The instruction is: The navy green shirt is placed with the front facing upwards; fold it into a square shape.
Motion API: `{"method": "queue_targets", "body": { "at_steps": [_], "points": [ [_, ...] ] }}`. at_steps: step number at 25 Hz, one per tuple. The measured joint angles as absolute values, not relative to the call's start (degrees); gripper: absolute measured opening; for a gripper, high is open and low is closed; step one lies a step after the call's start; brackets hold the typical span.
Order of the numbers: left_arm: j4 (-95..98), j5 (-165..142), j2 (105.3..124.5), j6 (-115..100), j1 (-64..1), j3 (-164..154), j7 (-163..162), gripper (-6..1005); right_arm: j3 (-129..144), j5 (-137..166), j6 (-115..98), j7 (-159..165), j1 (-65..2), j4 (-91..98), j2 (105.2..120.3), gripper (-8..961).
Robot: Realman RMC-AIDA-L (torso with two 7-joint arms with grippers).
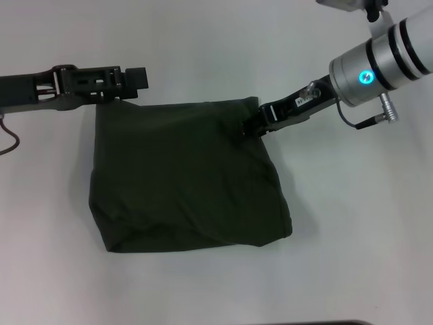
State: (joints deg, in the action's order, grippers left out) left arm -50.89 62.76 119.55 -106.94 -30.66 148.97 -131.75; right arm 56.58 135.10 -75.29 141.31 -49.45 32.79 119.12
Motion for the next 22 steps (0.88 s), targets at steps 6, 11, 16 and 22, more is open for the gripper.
{"method": "queue_targets", "body": {
  "at_steps": [6, 11, 16, 22],
  "points": [
    [-50.8, 62.8, 119.53, -106.9, -30.6, 148.9, -131.6, 643, 56.5, 132.4, -73.6, 140.8, -49.9, 30.5, 119.49, 506],
    [-50.1, 62.8, 119.53, -106.9, -30.6, 148.8, -131.4, 643, 56.8, 131.0, -73.8, 140.6, -49.8, 30.7, 119.52, 482],
    [-50.0, 62.8, 119.59, -106.9, -30.9, 148.5, -131.3, 643, 57.5, 131.4, -74.0, 140.2, -49.8, 30.2, 119.53, 458],
    [-50.0, 62.8, 119.66, -106.9, -31.1, 148.2, -131.4, 643, 57.3, 131.2, -74.7, 140.7, -49.2, 30.9, 119.48, 228]
  ]
}}
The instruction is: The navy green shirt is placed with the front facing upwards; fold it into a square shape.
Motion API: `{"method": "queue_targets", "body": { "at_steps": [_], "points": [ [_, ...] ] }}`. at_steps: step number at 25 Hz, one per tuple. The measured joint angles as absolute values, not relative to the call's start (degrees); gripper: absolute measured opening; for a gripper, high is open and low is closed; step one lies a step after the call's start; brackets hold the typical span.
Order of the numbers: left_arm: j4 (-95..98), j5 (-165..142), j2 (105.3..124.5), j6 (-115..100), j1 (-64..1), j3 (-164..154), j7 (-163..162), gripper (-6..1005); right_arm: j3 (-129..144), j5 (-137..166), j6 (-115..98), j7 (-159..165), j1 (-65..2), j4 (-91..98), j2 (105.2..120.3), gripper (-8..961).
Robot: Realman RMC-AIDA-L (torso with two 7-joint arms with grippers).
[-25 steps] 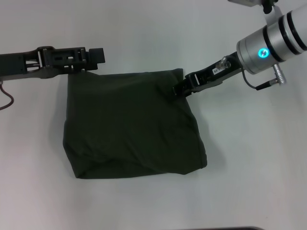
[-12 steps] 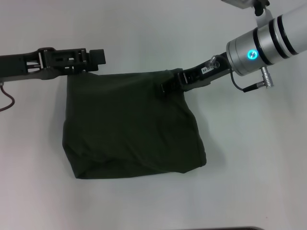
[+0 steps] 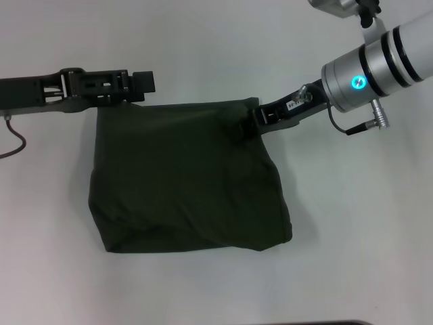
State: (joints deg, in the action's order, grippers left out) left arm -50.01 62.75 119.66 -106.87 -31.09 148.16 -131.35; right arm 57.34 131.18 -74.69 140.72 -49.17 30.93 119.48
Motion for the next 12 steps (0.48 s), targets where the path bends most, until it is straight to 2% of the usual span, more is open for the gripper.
{"method": "queue_targets", "body": {
  "at_steps": [6, 12],
  "points": [
    [-50.0, 62.8, 119.76, -106.9, -30.7, 148.2, -131.6, 643, 57.2, 129.1, -76.8, 141.1, -48.3, 35.0, 119.53, 56],
    [-50.0, 62.8, 119.94, -107.3, -30.5, 148.2, -131.7, 643, 57.4, 127.3, -76.4, 140.7, -48.3, 37.0, 119.55, 57]
  ]
}}
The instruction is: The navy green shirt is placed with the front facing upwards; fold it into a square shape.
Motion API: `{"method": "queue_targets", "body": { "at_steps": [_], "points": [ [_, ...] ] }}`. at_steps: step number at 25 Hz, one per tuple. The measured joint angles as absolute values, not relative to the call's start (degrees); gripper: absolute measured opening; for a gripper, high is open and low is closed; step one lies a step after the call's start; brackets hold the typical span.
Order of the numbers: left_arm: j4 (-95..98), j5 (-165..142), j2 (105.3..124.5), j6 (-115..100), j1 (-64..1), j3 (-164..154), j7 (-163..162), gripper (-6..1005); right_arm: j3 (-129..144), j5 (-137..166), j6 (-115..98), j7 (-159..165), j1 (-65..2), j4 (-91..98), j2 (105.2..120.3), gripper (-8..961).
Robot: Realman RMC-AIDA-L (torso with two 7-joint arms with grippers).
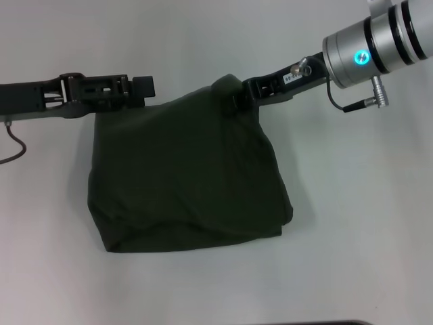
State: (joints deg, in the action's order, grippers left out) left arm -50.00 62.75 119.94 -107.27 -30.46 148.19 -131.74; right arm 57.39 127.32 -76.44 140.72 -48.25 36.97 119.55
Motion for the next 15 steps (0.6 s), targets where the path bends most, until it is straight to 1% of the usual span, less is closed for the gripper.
{"method": "queue_targets", "body": {
  "at_steps": [15],
  "points": [
    [-50.0, 62.8, 120.04, -107.2, -30.6, 148.2, -131.9, 643, 58.0, 127.7, -69.4, 138.0, -48.5, 33.7, 119.51, 63]
  ]
}}
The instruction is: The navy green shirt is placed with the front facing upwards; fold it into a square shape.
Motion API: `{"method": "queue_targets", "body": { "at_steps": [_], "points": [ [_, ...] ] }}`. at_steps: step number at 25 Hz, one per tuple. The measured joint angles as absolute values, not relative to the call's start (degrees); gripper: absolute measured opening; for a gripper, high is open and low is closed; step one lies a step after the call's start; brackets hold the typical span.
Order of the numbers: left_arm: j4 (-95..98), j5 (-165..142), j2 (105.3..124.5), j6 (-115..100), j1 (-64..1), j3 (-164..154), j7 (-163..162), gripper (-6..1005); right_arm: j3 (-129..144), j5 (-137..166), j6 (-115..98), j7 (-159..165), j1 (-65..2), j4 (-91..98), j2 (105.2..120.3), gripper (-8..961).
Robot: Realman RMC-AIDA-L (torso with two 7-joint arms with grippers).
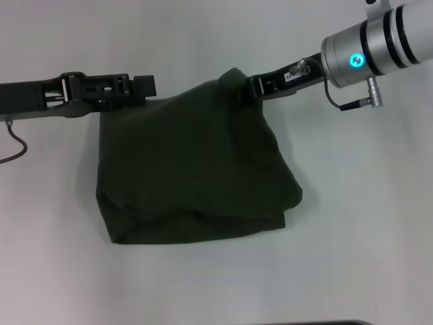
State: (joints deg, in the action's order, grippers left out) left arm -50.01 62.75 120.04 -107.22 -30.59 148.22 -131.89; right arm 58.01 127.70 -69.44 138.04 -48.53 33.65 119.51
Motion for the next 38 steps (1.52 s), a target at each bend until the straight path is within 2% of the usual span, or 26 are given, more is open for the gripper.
{"method": "queue_targets", "body": {
  "at_steps": [8, 10, 16, 19, 22, 26, 29, 34, 36, 38],
  "points": [
    [-50.0, 62.8, 120.06, -106.9, -30.6, 148.2, -131.9, 642, 57.5, 127.5, -70.7, 138.9, -48.2, 33.3, 118.77, 66],
    [-50.0, 62.8, 120.06, -106.9, -30.6, 148.2, -131.9, 642, 57.4, 127.7, -72.2, 139.2, -47.8, 33.5, 118.25, 107],
    [-50.0, 62.8, 120.06, -106.9, -30.8, 148.2, -131.9, 642, 54.4, 127.4, -77.1, 139.2, -45.5, 35.5, 115.17, 230],
    [-50.0, 62.7, 120.06, -106.9, -30.8, 148.2, -131.9, 642, 50.7, 127.4, -80.0, 139.2, -43.3, 38.8, 114.22, 291],
    [-50.0, 62.7, 120.01, -107.0, -30.8, 148.2, -131.9, 642, 46.6, 126.9, -83.5, 139.2, -41.7, 42.2, 113.33, 506],
    [-50.0, 62.7, 119.78, -107.2, -30.8, 148.6, -132.0, 642, 43.3, 124.0, -89.2, 139.3, -41.9, 41.8, 112.64, 563],
    [-50.6, 62.7, 119.47, -107.1, -30.8, 149.2, -133.0, 642, 44.6, 123.6, -91.2, 139.4, -43.2, 40.1, 113.44, 574],
    [-50.9, 62.7, 118.62, -106.9, -30.3, 151.2, -133.6, 642, 50.7, 124.1, -89.1, 139.2, -45.8, 35.5, 115.93, 567],
    [-50.9, 62.8, 118.27, -106.9, -30.0, 152.0, -133.8, 642, 54.9, 124.2, -85.2, 139.1, -47.2, 33.0, 117.7, 567],
    [-50.9, 62.7, 118.13, -107.0, -29.8, 152.4, -133.8, 642, 56.3, 124.2, -83.5, 139.1, -47.4, 32.7, 118.26, 567]
  ]
}}
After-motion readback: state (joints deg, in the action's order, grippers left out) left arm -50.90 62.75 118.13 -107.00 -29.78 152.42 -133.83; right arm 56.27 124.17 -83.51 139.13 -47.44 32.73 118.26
